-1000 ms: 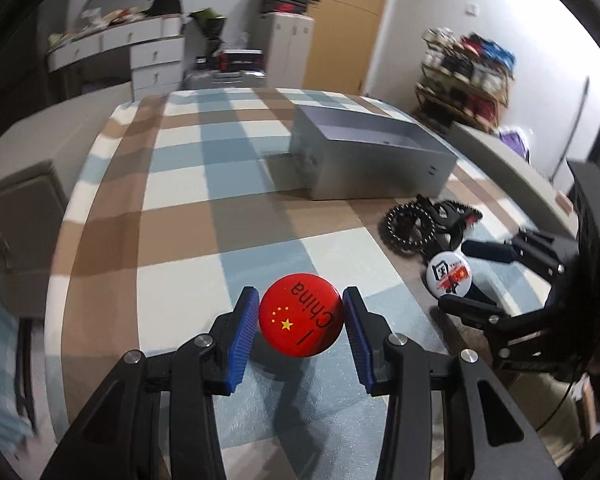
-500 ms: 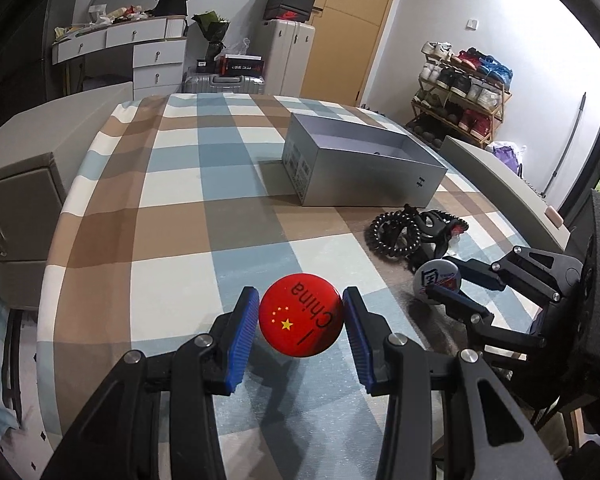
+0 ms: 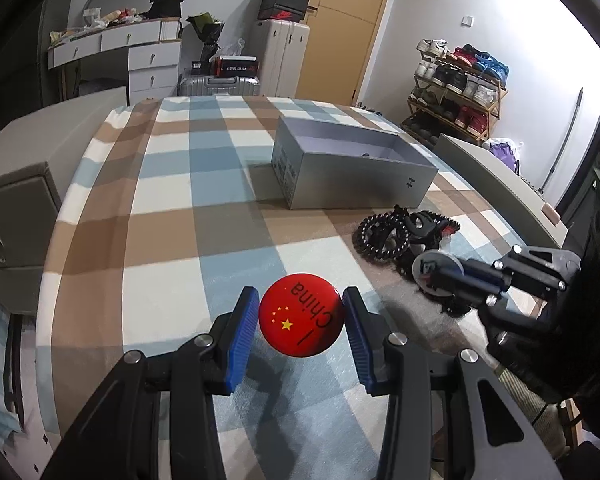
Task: Organize jewelry
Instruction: 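Grasp the white badge with the right tool while the left tool holds the red badge, then lower both badges into the grey box and open both tools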
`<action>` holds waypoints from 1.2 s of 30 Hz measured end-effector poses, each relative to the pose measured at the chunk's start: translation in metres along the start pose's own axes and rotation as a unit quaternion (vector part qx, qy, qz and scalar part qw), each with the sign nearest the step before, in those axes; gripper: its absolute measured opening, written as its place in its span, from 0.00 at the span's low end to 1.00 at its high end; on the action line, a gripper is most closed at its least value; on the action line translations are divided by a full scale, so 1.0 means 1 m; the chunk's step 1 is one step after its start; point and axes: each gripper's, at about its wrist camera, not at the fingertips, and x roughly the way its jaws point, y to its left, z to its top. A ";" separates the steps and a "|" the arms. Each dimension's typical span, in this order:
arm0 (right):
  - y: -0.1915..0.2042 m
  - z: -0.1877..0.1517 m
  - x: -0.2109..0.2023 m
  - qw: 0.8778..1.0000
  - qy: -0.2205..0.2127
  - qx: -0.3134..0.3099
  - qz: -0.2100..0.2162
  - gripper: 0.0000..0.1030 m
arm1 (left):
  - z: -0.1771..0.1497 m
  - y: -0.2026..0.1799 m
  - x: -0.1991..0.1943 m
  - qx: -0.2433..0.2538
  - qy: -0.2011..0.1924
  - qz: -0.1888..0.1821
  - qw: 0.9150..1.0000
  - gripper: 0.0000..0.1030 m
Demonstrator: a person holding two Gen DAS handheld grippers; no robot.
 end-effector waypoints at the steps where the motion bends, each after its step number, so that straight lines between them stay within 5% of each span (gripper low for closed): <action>1: -0.006 0.003 -0.003 1.000 -0.006 0.016 0.005 0.05 | 0.002 -0.002 0.000 0.001 -0.002 -0.001 1.000 0.36; 13: -0.085 0.024 -0.026 0.985 -0.051 0.156 0.052 0.06 | 0.053 -0.038 0.004 0.038 -0.041 -0.027 0.998 0.36; 26: -0.141 0.055 -0.011 0.978 -0.073 0.183 0.064 0.06 | 0.108 -0.061 0.031 0.055 -0.072 -0.046 0.995 0.36; 36: -0.167 0.074 0.021 0.974 -0.064 0.198 0.088 0.06 | 0.127 -0.062 0.062 0.048 -0.044 -0.044 0.997 0.36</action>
